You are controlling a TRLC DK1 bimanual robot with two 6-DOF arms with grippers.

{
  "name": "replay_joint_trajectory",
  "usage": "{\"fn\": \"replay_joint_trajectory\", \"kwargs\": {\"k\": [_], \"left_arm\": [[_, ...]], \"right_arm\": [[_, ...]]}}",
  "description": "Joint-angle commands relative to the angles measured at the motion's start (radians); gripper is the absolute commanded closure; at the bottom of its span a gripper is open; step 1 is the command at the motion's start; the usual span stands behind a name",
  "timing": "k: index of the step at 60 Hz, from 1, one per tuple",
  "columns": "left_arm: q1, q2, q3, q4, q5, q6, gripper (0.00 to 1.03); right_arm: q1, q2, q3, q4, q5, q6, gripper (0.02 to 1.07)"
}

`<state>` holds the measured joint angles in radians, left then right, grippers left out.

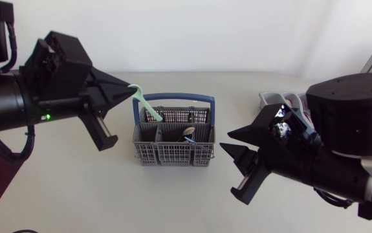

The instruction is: Sort the cutlery from the basket into the organizer compartments.

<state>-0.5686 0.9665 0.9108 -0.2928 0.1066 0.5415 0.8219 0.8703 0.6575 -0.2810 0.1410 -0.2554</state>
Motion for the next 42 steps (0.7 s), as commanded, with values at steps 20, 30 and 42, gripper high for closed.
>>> {"fn": "replay_joint_trajectory", "kwargs": {"k": [20, 30, 42], "left_arm": [[-0.105, 0.247, 0.175, 0.027, 0.096, -0.327, 1.00], [-0.106, 0.339, 0.211, 0.075, 0.130, -0.419, 1.00], [-0.117, 0.426, 0.264, 0.083, 0.182, -0.499, 1.00]], "right_arm": [[0.059, -0.019, -0.055, 0.180, 0.109, -0.085, 0.66], [0.063, 0.022, -0.070, 0.267, 0.146, -0.119, 0.66], [0.056, 0.091, -0.075, 0.361, 0.157, -0.137, 0.66]]}}
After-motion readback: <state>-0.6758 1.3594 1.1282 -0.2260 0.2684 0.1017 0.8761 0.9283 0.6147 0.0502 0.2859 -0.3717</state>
